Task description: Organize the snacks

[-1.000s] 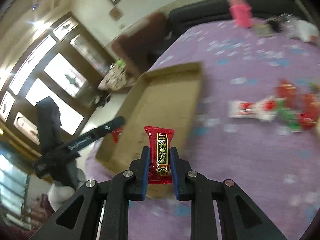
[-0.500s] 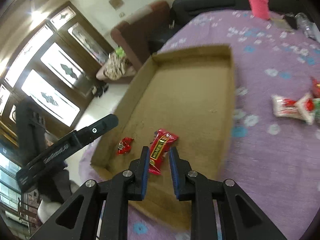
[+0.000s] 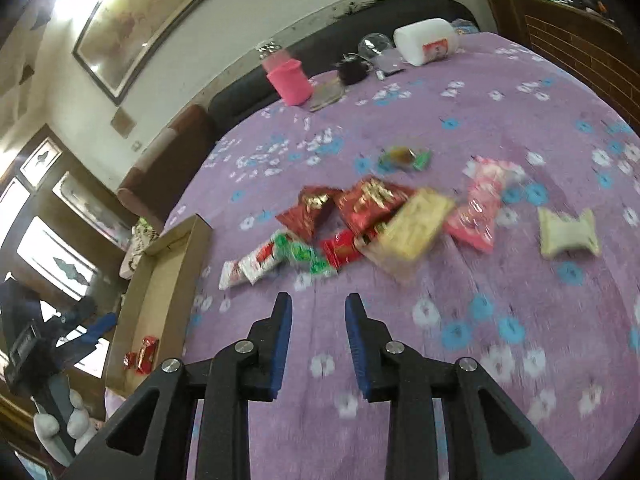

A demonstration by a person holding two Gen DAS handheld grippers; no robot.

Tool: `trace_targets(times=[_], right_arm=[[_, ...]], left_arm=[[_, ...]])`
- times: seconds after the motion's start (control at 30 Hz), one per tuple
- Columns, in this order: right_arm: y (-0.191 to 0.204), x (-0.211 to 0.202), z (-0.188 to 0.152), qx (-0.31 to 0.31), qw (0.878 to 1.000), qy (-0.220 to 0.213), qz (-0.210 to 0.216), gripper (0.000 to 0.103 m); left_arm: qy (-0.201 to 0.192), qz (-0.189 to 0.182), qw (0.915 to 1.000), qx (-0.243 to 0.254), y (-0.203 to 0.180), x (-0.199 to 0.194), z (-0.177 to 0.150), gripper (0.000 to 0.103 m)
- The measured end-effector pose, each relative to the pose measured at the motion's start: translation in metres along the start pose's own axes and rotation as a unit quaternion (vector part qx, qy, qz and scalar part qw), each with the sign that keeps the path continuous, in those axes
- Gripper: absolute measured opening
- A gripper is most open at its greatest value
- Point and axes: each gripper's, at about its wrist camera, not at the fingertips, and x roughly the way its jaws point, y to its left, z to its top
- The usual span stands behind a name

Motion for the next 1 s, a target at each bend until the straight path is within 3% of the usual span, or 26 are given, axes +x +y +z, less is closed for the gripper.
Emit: trace_targets(times=[0.1,0.23,0.3,0.4,0.47,0.53,0.6,0.63,0.83,0.93,1.0], right_arm=[[0.015,0.029,0.017,-0.037,0.999,0.017,0.013,0.029],[0.039,0.073,0.028,-0.115,0.992,0.034,-0.033,0.029],[0.04,0.087,0.024,-0.133,0.989,0.049,-0.046,0.029],[0.03,0.102,0.023,-0.125,0.989,0.062,-0.043,0.027],[0.023,0.1,0.025,-0.097,0.993,0.065,-0.026,0.018],[0.018,0.095,0.025,-0.075,0.995,0.071,-0.006,0.009],[0.014,0.085,0.019,-0.065,0.995,0.071,0.001,0.009],[0.011,0.079,0.015,-0.062,0.996,0.069,0.004,0.009],[-0.005,0.05,-0.007,-0.052,0.997,0.051,0.004,0.009],[-0.001,0.04,-0.004,-0.071,0.997,0.03,0.013,0.009],[0.005,0.042,0.004,-0.081,0.996,0.026,0.019,0.023]], left_arm=[[0.036,0.022,0.9988,0.022,-0.015,0.043,0.015,0.08],[0.12,0.035,0.9921,0.017,-0.016,0.111,0.025,0.08],[0.139,0.046,0.9892,0.006,-0.014,0.132,0.027,0.079],[0.134,0.067,0.988,0.037,-0.029,0.15,0.032,0.08],[0.137,0.092,0.9843,0.063,-0.039,0.161,0.033,0.08],[0.161,0.093,0.9792,0.081,-0.043,0.172,0.027,0.08],[0.163,0.117,0.9727,0.116,-0.051,0.175,0.021,0.072],[0.167,0.135,0.9658,0.146,-0.058,0.176,0.014,0.058],[0.201,0.121,0.951,0.201,-0.072,0.15,-0.015,0.051],[0.185,0.108,0.9528,0.215,-0.077,0.128,-0.023,0.052],[0.165,0.115,0.9527,0.228,-0.08,0.118,-0.025,0.058]])
